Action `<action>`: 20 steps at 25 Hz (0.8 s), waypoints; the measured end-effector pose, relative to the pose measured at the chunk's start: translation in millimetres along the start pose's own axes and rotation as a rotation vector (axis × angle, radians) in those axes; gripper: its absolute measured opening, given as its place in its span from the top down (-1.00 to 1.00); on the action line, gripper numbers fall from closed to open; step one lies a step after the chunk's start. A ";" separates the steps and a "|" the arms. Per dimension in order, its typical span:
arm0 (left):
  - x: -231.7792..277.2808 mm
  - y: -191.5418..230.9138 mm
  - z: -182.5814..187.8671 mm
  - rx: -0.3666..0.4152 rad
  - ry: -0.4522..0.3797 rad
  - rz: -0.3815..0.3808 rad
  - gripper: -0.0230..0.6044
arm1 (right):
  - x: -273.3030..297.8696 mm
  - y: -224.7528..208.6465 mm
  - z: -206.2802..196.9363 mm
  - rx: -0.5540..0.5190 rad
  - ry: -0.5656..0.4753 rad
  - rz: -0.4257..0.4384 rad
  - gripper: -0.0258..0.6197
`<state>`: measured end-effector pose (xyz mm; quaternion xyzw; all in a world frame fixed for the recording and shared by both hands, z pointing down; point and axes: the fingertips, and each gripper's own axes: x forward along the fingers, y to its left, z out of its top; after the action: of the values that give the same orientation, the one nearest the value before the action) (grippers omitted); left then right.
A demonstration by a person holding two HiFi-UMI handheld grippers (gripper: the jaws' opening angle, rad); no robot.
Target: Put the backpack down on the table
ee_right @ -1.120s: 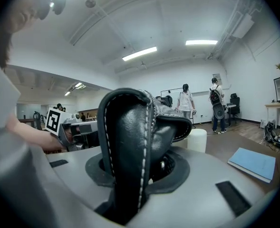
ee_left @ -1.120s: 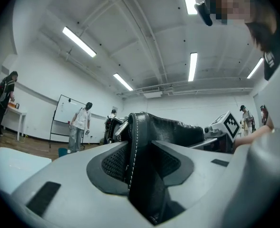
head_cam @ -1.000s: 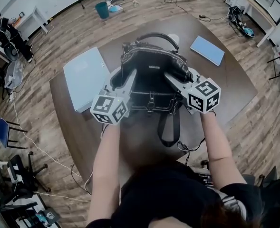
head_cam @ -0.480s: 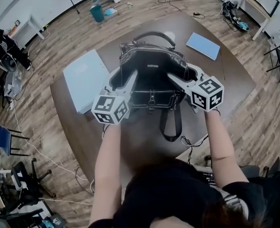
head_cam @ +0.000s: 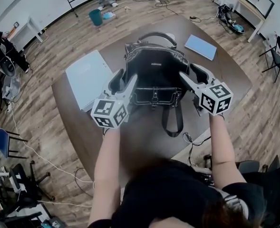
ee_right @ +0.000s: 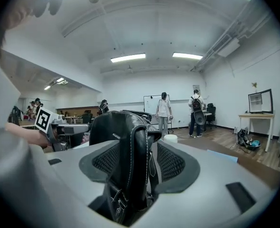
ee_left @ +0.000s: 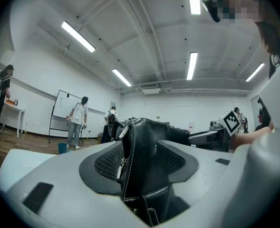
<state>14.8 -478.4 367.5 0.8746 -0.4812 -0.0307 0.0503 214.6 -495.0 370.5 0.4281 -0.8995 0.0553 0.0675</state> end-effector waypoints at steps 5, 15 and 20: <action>-25.0 -2.0 2.5 -0.018 -0.003 0.010 0.21 | -23.5 8.5 4.4 0.038 -0.030 -0.065 0.19; -81.2 -17.4 11.2 -0.060 -0.045 0.034 0.44 | -46.0 51.5 8.2 0.070 -0.069 -0.084 0.44; -111.7 -22.5 27.0 -0.058 -0.086 0.069 0.58 | -45.7 86.0 17.2 0.050 -0.088 -0.055 0.58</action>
<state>-28.9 -373.6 338.7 0.8535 -0.5118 -0.0804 0.0557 175.0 -408.9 342.3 0.4561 -0.8879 0.0572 0.0188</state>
